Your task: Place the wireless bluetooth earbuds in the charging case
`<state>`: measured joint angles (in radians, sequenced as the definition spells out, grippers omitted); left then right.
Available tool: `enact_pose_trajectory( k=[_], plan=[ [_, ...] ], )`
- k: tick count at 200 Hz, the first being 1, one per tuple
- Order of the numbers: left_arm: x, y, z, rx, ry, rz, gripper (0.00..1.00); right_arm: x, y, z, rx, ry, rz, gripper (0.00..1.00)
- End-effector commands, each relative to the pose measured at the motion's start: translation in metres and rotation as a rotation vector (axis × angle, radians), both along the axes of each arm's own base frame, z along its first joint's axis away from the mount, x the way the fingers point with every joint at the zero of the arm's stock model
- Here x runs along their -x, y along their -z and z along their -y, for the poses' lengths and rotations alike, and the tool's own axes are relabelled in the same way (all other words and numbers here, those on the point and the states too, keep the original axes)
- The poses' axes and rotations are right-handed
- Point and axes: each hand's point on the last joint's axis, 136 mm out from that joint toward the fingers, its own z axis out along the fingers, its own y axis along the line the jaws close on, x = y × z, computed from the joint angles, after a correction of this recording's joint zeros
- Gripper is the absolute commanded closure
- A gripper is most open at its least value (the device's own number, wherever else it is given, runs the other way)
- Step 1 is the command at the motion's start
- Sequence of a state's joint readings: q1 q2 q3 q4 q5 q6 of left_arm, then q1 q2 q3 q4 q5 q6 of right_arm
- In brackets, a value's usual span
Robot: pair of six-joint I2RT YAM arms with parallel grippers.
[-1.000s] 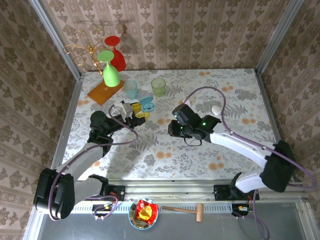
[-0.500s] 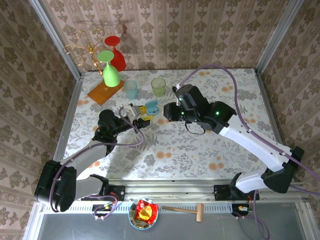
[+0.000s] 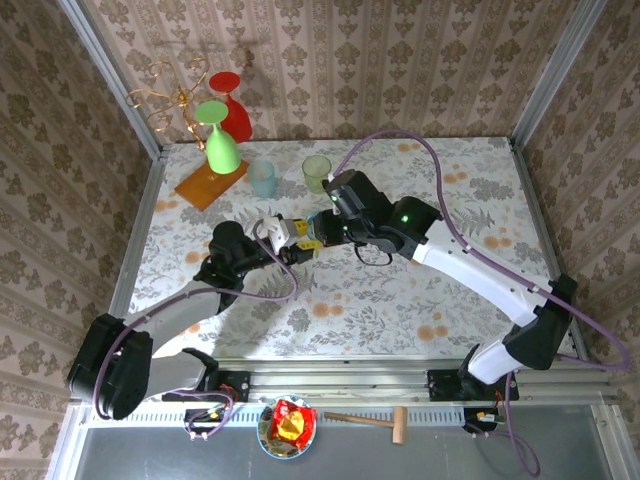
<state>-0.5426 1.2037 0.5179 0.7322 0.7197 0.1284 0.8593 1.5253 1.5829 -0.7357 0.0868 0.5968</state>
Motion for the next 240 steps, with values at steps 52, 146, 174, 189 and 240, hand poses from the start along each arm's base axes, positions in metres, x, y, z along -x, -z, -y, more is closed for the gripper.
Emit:
enact_pose_trajectory(
  k=[52, 146, 174, 189, 240],
  plan=[
    [-0.004, -0.021, 0.004, 0.01, 0.009, 0.068, 0.75, -0.005, 0.013, -0.001, 0.066, 0.006, 0.002, 0.81],
    [-0.006, -0.023, 0.004, 0.01, -0.002, 0.062, 0.75, 0.001, 0.02, -0.012, 0.095, -0.048, -0.017, 0.77],
    [-0.004, -0.026, 0.004, 0.024, 0.004, 0.067, 0.75, 0.003, 0.014, -0.013, 0.073, -0.054, -0.009, 0.72],
    [-0.005, -0.026, 0.004, 0.028, 0.005, 0.063, 0.75, 0.004, 0.007, -0.015, 0.047, -0.06, 0.004, 0.69],
    [-0.005, -0.027, 0.002, 0.052, 0.005, 0.055, 0.75, 0.007, -0.014, -0.009, -0.017, -0.052, 0.055, 0.54]
  ],
)
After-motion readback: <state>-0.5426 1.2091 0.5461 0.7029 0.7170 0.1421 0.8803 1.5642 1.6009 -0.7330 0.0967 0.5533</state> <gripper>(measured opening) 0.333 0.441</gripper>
